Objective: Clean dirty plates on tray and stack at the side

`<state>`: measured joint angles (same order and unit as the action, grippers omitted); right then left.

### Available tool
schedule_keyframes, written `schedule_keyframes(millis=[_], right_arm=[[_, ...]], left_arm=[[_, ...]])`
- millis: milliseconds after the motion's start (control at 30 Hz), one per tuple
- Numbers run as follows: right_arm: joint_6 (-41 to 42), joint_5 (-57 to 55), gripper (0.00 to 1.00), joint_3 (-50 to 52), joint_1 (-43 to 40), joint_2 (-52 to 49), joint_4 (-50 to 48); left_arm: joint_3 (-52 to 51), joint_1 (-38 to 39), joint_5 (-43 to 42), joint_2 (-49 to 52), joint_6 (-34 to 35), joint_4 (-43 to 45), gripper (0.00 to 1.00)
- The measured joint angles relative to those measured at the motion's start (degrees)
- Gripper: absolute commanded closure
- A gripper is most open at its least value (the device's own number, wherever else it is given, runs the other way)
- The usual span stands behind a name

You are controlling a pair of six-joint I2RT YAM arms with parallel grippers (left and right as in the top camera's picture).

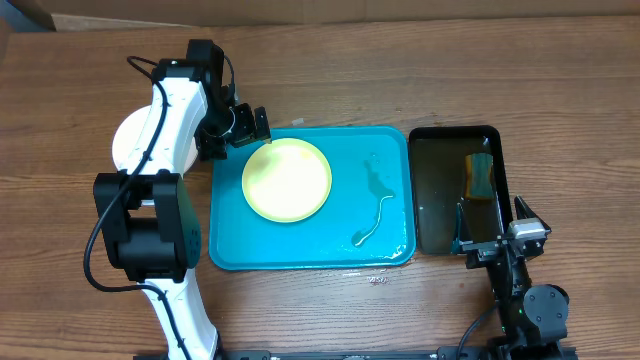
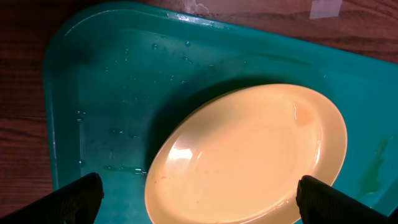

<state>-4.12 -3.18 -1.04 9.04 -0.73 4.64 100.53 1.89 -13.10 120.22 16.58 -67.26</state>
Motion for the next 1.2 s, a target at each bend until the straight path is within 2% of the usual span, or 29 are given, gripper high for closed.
schedule_keyframes(millis=[867, 1033, 1200], right_arm=[[0.0, 0.0, 0.0, 0.0, 0.0, 0.0, 0.0], [0.0, 0.0, 0.0, 0.0, 0.0, 0.0, 0.0], [0.0, 0.0, 0.0, 0.0, 0.0, 0.0, 0.0]], left_arm=[[0.0, 0.6, 0.0, 0.0, 0.0, 0.0, 0.0], [0.0, 3.5, 0.1, -0.3, 0.0, 0.0, 0.0], [-0.1, 10.3, 0.3, -6.6, 0.0, 0.0, 0.0]])
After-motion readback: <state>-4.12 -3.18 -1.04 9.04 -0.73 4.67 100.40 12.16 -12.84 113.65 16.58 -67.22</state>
